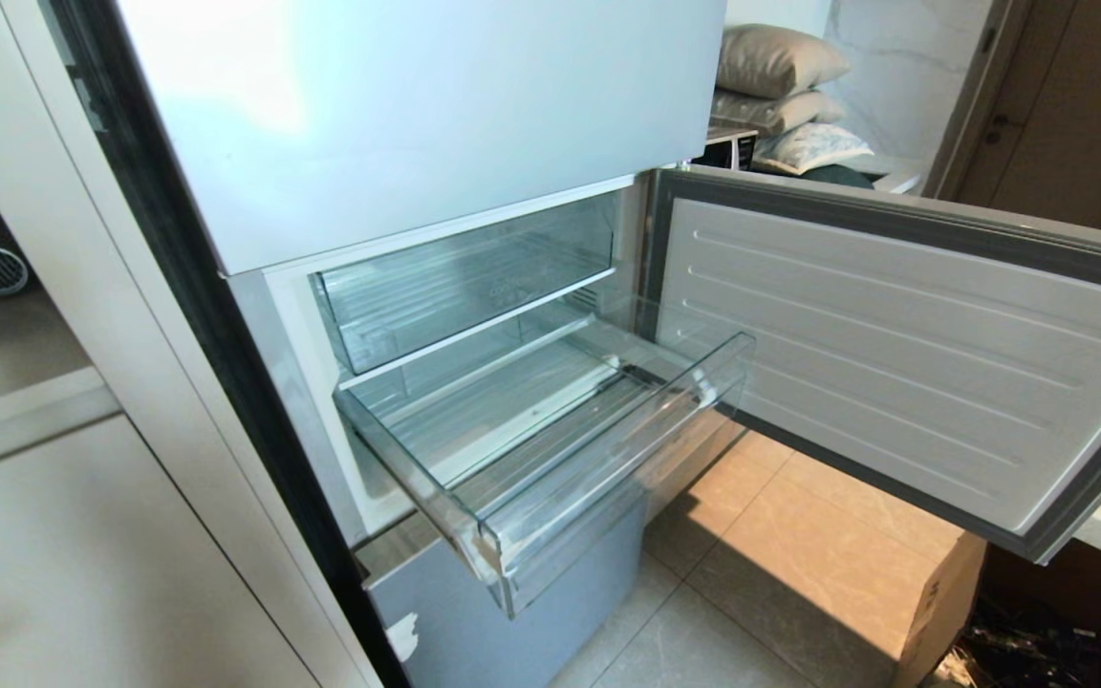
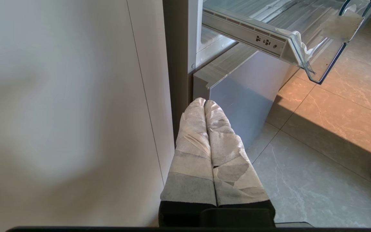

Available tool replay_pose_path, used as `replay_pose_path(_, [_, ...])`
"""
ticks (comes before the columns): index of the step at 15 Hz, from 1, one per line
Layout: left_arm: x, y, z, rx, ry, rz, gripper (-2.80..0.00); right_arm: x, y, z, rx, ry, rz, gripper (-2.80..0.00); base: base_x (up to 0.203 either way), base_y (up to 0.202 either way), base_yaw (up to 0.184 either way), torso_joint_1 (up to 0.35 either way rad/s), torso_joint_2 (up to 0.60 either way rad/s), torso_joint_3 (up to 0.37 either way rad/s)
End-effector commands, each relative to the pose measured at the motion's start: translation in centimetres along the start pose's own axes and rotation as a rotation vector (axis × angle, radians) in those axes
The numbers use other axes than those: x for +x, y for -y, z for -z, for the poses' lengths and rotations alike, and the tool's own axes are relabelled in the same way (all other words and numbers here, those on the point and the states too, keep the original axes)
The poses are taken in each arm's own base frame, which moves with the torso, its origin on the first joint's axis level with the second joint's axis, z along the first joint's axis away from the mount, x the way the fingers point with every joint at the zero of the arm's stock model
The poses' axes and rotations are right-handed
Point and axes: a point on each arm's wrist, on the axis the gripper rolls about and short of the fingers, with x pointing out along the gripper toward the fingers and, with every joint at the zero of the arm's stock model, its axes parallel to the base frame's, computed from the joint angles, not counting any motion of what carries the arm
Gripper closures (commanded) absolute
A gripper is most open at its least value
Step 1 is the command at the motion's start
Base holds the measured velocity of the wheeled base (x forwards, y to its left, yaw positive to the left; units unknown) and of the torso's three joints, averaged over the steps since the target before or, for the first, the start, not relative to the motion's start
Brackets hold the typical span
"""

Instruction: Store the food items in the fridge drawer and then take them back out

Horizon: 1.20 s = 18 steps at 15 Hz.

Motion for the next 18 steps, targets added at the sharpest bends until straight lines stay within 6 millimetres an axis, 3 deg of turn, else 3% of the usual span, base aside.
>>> replay_pose_path(1, [0.0, 0.0, 0.0, 0.000, -0.003, -0.001, 0.00, 4.6, 0.9, 1.3, 0.006, -0.136, 0.066, -2.80, 0.000, 0.000, 0.000, 0.000, 0.00, 0.000])
replay_pose_path(7, [0.0, 0.0, 0.0, -0.001, -0.001, -0.001, 0.00, 10.2, 3.9, 1.3, 0.006, -0.106, 0.171, -2.80, 0.000, 0.000, 0.000, 0.000, 0.00, 0.000])
replay_pose_path(14, [0.0, 0.0, 0.0, 0.000, -0.003, 0.000, 0.00, 14.9, 7.2, 0.3, -0.010, -0.014, 0.260, -2.80, 0.000, 0.000, 0.000, 0.000, 0.00, 0.000])
replay_pose_path(18, [0.0, 0.0, 0.0, -0.001, -0.002, 0.000, 0.00, 17.6, 8.0, 0.8, 0.000, -0.007, 0.264, -2.80, 0.000, 0.000, 0.000, 0.000, 0.00, 0.000])
